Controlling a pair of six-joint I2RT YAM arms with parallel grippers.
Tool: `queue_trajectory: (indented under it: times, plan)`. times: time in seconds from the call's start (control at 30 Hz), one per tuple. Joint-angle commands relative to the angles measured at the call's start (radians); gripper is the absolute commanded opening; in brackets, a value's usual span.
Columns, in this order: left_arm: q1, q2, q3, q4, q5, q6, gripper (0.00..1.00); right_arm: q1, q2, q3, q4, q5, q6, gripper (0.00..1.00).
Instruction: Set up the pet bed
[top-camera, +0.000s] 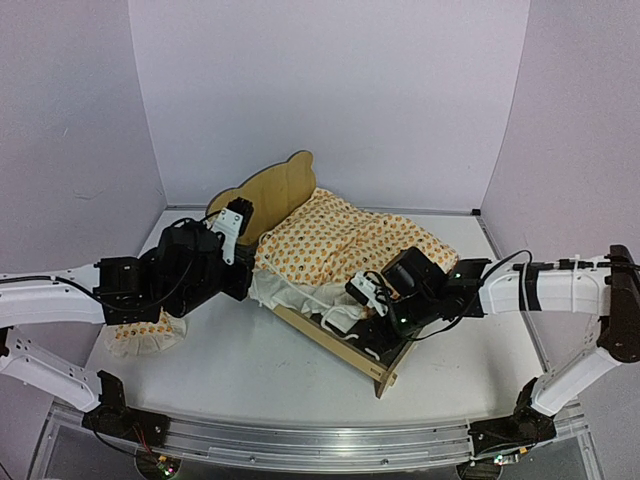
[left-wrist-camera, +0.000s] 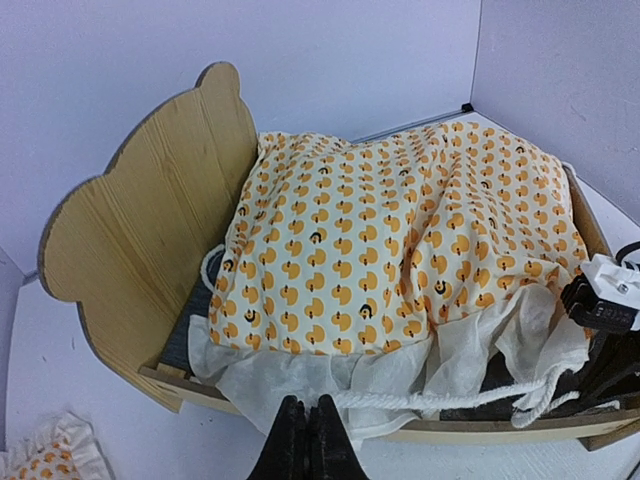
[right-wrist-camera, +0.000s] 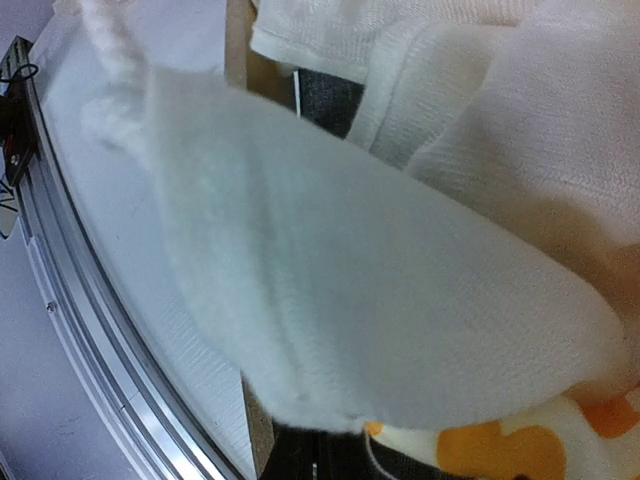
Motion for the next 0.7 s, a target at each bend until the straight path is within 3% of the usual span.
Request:
queue_trajectory:
  times: [0.0, 0.13, 0.27, 0.53, 0.67]
  plan:
    - [0.009, 0.01, -0.068, 0.026, 0.044, -0.121, 0.0, 0.011, -0.008, -0.006, -0.009, 0.11, 0.188, 0.0]
    - [0.012, 0.003, -0.121, 0.023, 0.073, -0.188, 0.0, 0.028, -0.005, -0.011, 0.074, 0.202, 0.308, 0.0]
    - [0.013, 0.0, -0.126, 0.027, 0.077, -0.204, 0.0, 0.026, -0.022, 0.022, 0.158, 0.288, 0.301, 0.0]
    - [0.013, 0.008, -0.148, 0.066, 0.103, -0.222, 0.0, 0.03, -0.02, -0.078, 0.459, 0.254, 0.303, 0.0]
    - [0.013, 0.006, -0.154, 0.069, 0.105, -0.224, 0.0, 0.067, -0.026, -0.125, 0.49, 0.308, 0.305, 0.0]
